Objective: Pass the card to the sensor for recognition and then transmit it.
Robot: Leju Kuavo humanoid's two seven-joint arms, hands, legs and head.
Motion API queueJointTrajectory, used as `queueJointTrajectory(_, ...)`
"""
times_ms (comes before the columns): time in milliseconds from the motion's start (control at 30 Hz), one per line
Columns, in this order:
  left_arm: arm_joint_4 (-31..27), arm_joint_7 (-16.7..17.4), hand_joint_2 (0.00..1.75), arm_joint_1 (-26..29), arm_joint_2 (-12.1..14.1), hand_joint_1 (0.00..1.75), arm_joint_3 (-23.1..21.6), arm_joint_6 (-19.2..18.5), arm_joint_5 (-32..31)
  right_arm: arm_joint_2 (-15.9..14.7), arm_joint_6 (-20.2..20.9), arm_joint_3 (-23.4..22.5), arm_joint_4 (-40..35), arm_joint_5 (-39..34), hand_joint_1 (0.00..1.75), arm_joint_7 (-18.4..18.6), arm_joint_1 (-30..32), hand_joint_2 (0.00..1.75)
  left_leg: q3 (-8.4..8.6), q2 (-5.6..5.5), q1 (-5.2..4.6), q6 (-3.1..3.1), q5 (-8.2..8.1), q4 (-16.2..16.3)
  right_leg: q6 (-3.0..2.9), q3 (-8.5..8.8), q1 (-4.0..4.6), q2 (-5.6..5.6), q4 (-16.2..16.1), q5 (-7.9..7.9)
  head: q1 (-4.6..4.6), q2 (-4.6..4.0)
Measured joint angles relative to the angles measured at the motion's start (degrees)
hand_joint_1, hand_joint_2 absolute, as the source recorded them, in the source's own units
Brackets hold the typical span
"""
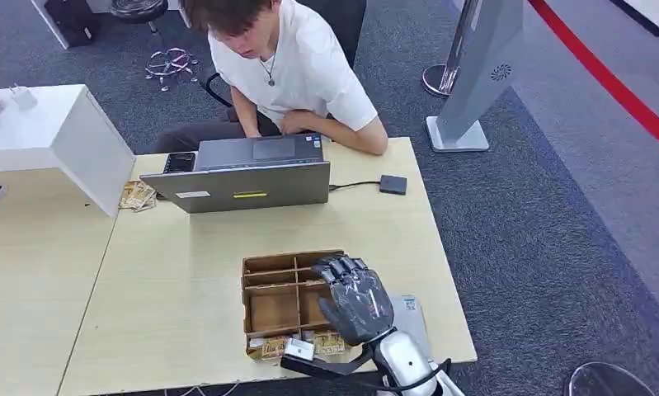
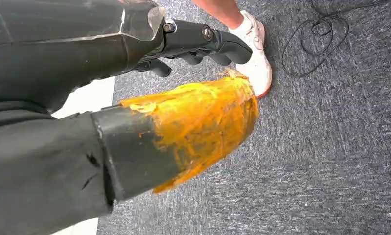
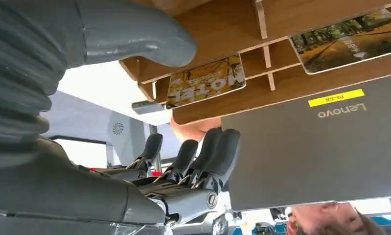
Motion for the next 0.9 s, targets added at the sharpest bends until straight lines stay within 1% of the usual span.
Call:
queueJointTrajectory(33, 0.0, 0.0, 0.0, 0.0, 0.0, 0.0, 0.0, -0.04, 0.0, 0.0, 0.17, 0.2, 0.17, -0.11, 0.73, 0.0, -0.17, 1.75, 0.0, 0.0, 0.0, 0.0, 0.0, 0.0, 0.0, 0.0, 0.0, 0.0, 0.0, 0.0, 0.0, 0.0)
queueJointTrajectory(167, 0.0, -0.02, 0.0, 0.0, 0.0, 0.0, 0.0, -0.17, 0.0, 0.0, 0.63, 0.59, 0.79, -0.35, 0.73, 0.02, -0.74, 1.75, 0.0, 0.0, 0.0, 0.0, 0.0, 0.0, 0.0, 0.0, 0.0, 0.0, 0.0, 0.0, 0.0, 0.0)
queueJointTrajectory(200, 0.0, -0.02, 0.0, 0.0, 0.0, 0.0, 0.0, -0.26, 0.0, 0.0, 0.74, 0.63, 0.98, -0.35, 0.7, 0.02, -0.81, 1.75, 0.0, 0.0, 0.0, 0.0, 0.0, 0.0, 0.0, 0.0, 0.0, 0.0, 0.0, 0.0, 0.0, 0.0)
queueJointTrajectory(267, 0.0, -0.02, 0.0, 0.0, 0.0, 0.0, 0.0, -0.31, 0.02, 0.0, 0.81, 0.76, 1.35, -0.39, 0.68, 0.02, -0.99, 1.75, 0.0, 0.0, 0.0, 0.0, 0.0, 0.0, 0.0, 0.0, 0.0, 0.0, 0.0, 0.0, 0.0, 0.0)
queueJointTrajectory(333, 0.0, -0.02, 0.0, 0.0, 0.0, 0.0, 0.0, -0.31, 0.04, 0.0, 0.87, 0.98, 1.7, -0.42, 0.73, 0.02, -1.23, 1.75, 0.0, 0.0, 0.0, 0.0, 0.0, 0.0, 0.0, 0.0, 0.0, 0.0, 0.0, 0.0, 0.0, 0.0)
queueJointTrajectory(367, 0.0, -0.02, 0.0, 0.0, 0.0, 0.0, 0.0, -0.31, 0.04, 0.0, 0.94, 1.05, 1.79, -0.44, 0.73, 0.02, -1.34, 1.75, 0.0, 0.0, 0.0, 0.0, 0.0, 0.0, 0.0, 0.0, 0.0, 0.0, 0.0, 0.0, 0.0, 0.0)
queueJointTrajectory(400, 0.0, -0.02, 0.0, 0.0, 0.0, 0.0, 0.0, -0.31, 0.04, 0.04, 0.96, 1.11, 2.01, -0.5, 0.8, 0.02, -1.41, 1.75, 0.0, 0.0, 0.0, 0.0, 0.0, 0.0, 0.0, 0.0, 0.0, 0.0, 0.0, 0.0, 0.0, 0.0)
queueJointTrajectory(467, 0.0, -0.02, 0.0, 0.0, 0.0, 0.0, 0.0, -0.33, 0.07, 0.07, 1.0, 1.2, 2.34, -0.57, 0.79, 0.02, -1.58, 1.75, 0.0, 0.0, 0.0, 0.0, 0.0, 0.0, 0.0, 0.0, 0.0, 0.0, 0.01, 0.0, 0.0, 0.0)
queueJointTrajectory(633, 0.0, -0.02, 0.0, 0.0, 0.02, 0.0, 0.0, -0.39, 0.2, 0.09, 1.13, 1.72, 3.1, -0.7, 0.89, 0.02, -1.92, 1.75, 0.0, -0.01, 0.0, 0.0, 0.0, 0.0, 0.0, 0.0, 0.0, 0.0, 0.01, 0.0, 0.0, 0.0)
queueJointTrajectory(700, 0.0, -0.04, 0.0, 0.0, 0.02, 0.0, 0.0, -0.42, 0.31, 0.11, 1.2, 1.86, 3.39, -0.79, 0.89, 0.02, -2.09, 1.75, 0.0, -0.01, 0.0, 0.0, 0.0, 0.0, 0.0, 0.0, 0.0, 0.0, 0.01, 0.0, 0.0, 0.0)
queueJointTrajectory(733, 0.0, -0.04, 0.0, 0.0, 0.02, 0.0, 0.0, -0.44, 0.35, 0.11, 1.38, 1.88, 3.54, -0.92, 0.93, 0.11, -2.2, 1.75, 0.0, 0.0, 0.0, -0.01, 0.0, 0.0, 0.0, 0.0, 0.0, 0.0, 0.01, 0.0, 0.0, 0.0)
queueJointTrajectory(800, 0.0, -0.04, 0.0, 0.0, 0.04, 0.0, 0.0, -0.46, 0.37, 0.11, 1.44, 1.92, 3.91, -1.09, 0.94, 0.42, -2.49, 1.75, 0.0, 0.0, 0.0, -0.01, 0.0, 0.0, 0.0, 0.0, 0.0, 0.0, 0.01, 0.0, 0.0, 0.0)
queueJointTrajectory(833, 0.0, -0.04, 0.0, 0.0, 0.04, 0.0, 0.0, -0.46, 0.37, 0.09, 1.44, 1.92, 4.09, -1.31, 0.99, 0.42, -2.63, 1.75, 0.0, 0.0, 0.0, -0.01, 0.0, 0.0, 0.0, 0.0, 0.0, 0.0, 0.01, 0.0, 0.0, 0.0)
queueJointTrajectory(900, 0.0, -0.09, 0.0, 0.0, 0.04, 0.0, 0.0, -0.46, 0.37, 0.11, 1.44, 1.92, 4.42, -1.53, 0.96, 0.46, -2.89, 1.75, 0.0, 0.0, 0.0, -0.01, 0.01, 0.0, 0.0, 0.0, 0.0, 0.0, 0.01, 0.0, 0.0, 0.0)
